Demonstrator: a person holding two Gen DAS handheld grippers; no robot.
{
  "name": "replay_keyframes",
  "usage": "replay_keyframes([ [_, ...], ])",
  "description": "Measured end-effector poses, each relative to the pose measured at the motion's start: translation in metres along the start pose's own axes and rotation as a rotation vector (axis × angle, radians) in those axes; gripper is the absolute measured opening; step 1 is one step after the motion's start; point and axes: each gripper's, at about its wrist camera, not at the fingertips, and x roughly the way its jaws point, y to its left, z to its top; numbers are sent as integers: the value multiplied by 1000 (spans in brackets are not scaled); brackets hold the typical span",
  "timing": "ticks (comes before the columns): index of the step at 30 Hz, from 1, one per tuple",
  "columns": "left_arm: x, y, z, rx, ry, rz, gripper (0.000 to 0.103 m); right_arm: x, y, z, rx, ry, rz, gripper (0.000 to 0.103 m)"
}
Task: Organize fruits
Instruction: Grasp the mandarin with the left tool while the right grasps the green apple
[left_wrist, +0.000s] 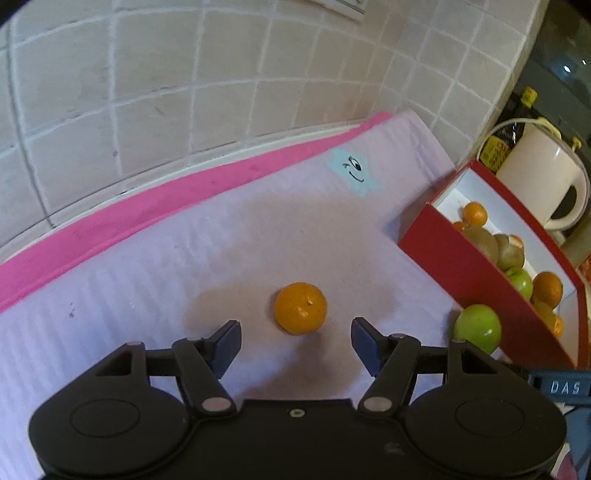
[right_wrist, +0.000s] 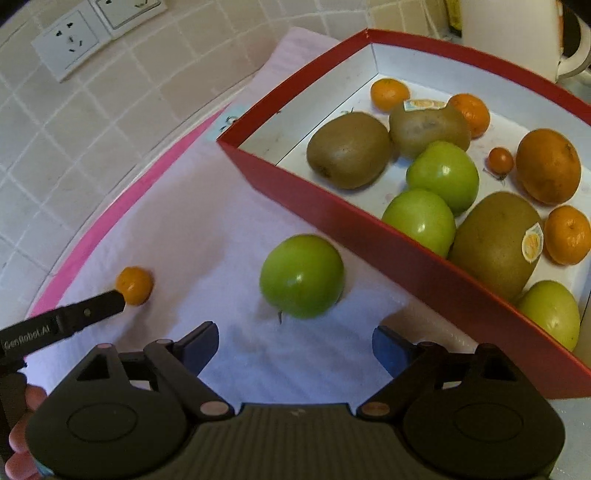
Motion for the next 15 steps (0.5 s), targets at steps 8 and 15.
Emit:
replay_keyframes([
  [8, 25, -4, 9, 32, 0, -30, 77, 11, 7, 5, 51, -53, -53, 93],
  [15, 37, -11, 7, 69, 1, -2, 43, 13, 5, 6, 88, -94, -50, 84],
])
